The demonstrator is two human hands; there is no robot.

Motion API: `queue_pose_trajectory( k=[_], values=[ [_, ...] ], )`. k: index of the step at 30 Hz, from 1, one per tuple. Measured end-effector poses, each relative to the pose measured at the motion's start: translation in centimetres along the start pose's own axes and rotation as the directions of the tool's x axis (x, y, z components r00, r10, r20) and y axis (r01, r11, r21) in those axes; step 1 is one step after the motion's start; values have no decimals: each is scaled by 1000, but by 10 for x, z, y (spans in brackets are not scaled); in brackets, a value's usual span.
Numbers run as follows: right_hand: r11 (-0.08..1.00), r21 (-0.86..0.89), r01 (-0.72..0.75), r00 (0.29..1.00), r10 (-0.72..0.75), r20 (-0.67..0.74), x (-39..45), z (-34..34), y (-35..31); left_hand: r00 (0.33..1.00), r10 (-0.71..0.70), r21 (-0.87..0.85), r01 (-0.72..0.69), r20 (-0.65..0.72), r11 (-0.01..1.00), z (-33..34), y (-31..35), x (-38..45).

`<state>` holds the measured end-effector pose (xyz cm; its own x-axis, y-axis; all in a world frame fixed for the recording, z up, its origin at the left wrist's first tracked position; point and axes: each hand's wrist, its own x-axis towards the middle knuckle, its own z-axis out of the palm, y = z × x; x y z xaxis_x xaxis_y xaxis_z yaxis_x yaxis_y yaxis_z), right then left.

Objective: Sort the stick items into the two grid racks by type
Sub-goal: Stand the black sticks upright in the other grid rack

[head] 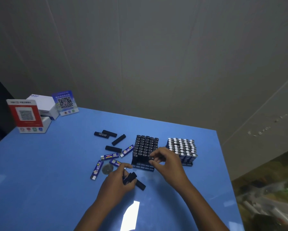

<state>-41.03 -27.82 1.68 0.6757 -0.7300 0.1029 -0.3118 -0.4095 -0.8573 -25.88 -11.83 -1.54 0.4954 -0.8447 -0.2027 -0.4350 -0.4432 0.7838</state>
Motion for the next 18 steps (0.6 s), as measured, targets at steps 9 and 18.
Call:
queue_pose_trajectory(
  k=[9,18],
  values=[
    [966,-257,11,1000,-18,-24,17,37,19,999,20,-108,-24,-40,994,-14,-14,15],
    [947,-322,12,999,-23,-31,27,61,30,999,-6,-88,2,-50,996,-29,-22,20]
  ],
)
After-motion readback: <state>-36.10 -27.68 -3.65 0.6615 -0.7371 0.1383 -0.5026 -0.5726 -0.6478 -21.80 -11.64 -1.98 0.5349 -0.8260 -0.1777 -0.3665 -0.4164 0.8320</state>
